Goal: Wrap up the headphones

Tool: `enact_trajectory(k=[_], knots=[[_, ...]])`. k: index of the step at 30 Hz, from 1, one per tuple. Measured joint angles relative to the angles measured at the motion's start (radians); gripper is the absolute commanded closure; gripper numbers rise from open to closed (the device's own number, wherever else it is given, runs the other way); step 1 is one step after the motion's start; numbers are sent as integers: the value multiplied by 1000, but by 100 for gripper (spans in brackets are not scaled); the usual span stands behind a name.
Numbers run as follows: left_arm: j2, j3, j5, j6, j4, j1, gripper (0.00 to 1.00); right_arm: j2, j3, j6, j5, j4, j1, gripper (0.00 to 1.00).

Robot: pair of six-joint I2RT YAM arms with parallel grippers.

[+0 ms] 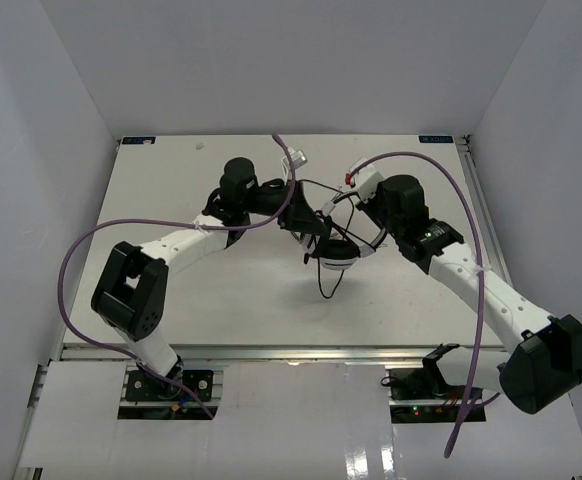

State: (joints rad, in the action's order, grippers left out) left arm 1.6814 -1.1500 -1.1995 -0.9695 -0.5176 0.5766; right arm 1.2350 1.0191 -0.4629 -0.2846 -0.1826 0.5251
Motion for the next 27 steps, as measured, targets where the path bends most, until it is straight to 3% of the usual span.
enact_trajectory(k=[10,17,27], knots=[[-7,0,241,137,144,124,61,166,201,305,-15,-139,-64,92],[-63,11,436,327,271,190,55,195,331,445,70,-240,-118,92],[-118,260,625,537,158,239,44,196,481,576,292,-336,-216,92]])
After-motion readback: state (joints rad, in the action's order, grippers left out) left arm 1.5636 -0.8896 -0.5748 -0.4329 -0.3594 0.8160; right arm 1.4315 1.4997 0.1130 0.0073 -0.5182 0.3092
